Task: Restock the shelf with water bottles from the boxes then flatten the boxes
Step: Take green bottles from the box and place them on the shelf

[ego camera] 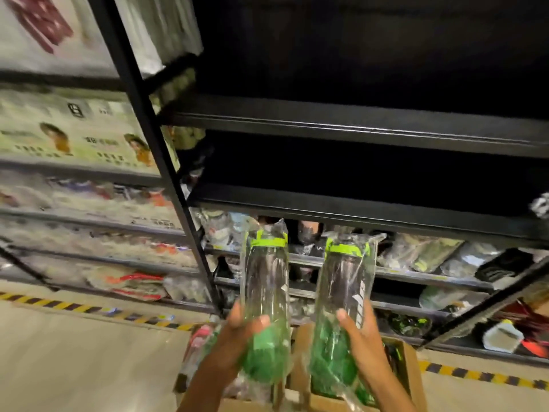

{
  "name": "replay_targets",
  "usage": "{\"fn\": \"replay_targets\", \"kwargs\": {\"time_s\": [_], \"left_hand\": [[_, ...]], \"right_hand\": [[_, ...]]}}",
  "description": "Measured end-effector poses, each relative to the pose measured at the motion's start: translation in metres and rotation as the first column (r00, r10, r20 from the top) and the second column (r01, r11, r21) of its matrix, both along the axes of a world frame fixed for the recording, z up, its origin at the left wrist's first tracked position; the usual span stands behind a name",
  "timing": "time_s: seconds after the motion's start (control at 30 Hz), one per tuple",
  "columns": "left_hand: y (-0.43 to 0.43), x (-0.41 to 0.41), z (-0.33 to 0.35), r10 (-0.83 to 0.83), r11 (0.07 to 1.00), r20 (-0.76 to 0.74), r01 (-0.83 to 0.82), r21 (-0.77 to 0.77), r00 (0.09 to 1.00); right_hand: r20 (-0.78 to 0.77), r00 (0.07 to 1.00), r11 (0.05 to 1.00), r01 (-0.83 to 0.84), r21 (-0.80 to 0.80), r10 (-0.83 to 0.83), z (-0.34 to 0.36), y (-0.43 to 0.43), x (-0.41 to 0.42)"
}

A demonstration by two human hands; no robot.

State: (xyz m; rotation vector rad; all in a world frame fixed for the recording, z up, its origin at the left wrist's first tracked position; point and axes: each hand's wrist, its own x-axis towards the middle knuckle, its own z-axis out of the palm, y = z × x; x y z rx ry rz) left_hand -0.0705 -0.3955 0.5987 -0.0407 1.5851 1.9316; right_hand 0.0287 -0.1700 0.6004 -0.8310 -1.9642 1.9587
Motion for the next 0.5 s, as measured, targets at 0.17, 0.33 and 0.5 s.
{"fn": "replay_targets", "kwargs": {"time_s": [0.17, 0.33, 0.5], "left_hand": [[-0.034, -0.046, 0.028, 0.079, 0.983, 0.077, -0.09, 0.161, 0.994], [-0.041, -0.088, 0.075, 0.121, 0.974, -0.094, -0.099, 0.206, 0.988], [-0.034, -0.132, 0.119, 0.149, 0.961, -0.167, -0.104, 0.255, 0.975]], "right_hand": [[-0.161, 0.985, 0.998, -0.059, 0.007, 0.059, 0.045, -0.023, -0.043], [-0.308, 0.936, 0.984, -0.177, -0.003, 0.168, 0.093, -0.037, -0.085], [-0.316, 0.931, 0.981, -0.152, 0.124, 0.184, 0.135, -0.033, -0.127]]}}
